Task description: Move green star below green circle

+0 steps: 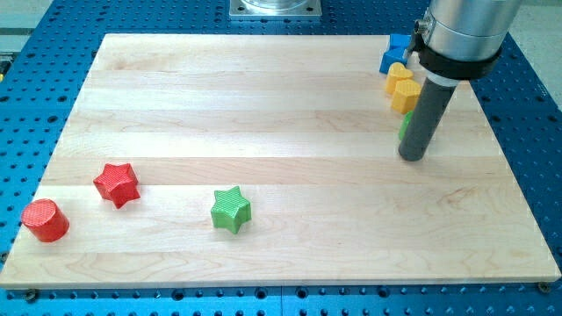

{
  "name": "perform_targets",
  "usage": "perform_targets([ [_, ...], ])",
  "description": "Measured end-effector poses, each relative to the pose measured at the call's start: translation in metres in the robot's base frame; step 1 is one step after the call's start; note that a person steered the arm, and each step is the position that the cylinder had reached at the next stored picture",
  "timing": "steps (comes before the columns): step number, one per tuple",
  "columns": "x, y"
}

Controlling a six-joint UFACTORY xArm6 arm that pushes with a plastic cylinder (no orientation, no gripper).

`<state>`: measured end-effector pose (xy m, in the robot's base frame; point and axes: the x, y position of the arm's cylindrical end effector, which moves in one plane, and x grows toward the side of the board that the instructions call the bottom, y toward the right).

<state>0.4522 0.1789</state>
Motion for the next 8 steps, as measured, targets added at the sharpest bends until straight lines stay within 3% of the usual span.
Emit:
perform_targets([
  [1,0.015,0.006],
  [3,-0.016,-0.011],
  [4,0.031,-0.021],
  [5,0.122,-0.108],
  [6,0.164,-0.256],
  [7,0.165,-0.271],
  [8,0.119,-0.285],
])
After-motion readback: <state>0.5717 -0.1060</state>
